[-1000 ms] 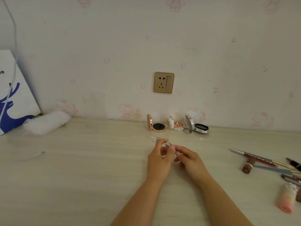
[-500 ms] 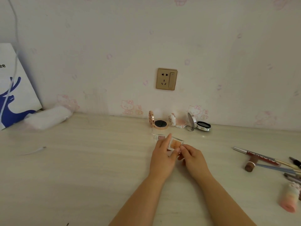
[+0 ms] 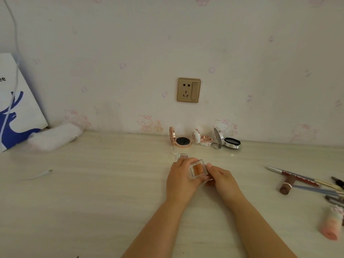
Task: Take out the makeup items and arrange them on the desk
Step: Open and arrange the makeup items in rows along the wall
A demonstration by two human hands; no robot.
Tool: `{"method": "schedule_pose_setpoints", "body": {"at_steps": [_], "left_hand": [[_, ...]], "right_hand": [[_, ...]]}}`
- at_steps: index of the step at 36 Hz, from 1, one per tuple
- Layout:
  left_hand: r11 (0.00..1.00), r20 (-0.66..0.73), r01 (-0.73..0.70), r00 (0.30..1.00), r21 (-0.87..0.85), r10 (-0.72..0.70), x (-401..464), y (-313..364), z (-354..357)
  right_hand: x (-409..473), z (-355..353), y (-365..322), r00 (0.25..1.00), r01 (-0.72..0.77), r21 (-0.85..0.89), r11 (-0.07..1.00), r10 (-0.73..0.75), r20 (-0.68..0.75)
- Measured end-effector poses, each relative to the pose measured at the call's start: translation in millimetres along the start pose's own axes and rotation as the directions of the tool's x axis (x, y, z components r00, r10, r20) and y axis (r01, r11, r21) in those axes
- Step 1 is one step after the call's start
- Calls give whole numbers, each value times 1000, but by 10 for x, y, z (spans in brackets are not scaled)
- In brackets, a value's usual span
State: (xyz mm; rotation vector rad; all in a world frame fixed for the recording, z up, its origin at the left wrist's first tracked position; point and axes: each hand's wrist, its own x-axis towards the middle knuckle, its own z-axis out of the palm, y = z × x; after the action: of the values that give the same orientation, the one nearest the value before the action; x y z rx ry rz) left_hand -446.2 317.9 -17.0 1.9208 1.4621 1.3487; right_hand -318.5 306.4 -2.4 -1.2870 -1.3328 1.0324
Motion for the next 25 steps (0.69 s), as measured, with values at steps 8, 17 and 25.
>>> {"method": "schedule_pose_setpoints", "body": {"at_steps": [8,17,25], "left_hand": [[981,39,31,999,-189,-24,14,-13,-19],[972,86,65,995,-227,-46,-5,6,-35],[976,77,69,996,-205,-54,-5,5,-29]], "right_hand": [[10,-13,-31,959,-206,442,873,91,268],[27,28,-30,950,-254,501,827,118,288],[72,24,29,944,-259,467,845,120,306]]}}
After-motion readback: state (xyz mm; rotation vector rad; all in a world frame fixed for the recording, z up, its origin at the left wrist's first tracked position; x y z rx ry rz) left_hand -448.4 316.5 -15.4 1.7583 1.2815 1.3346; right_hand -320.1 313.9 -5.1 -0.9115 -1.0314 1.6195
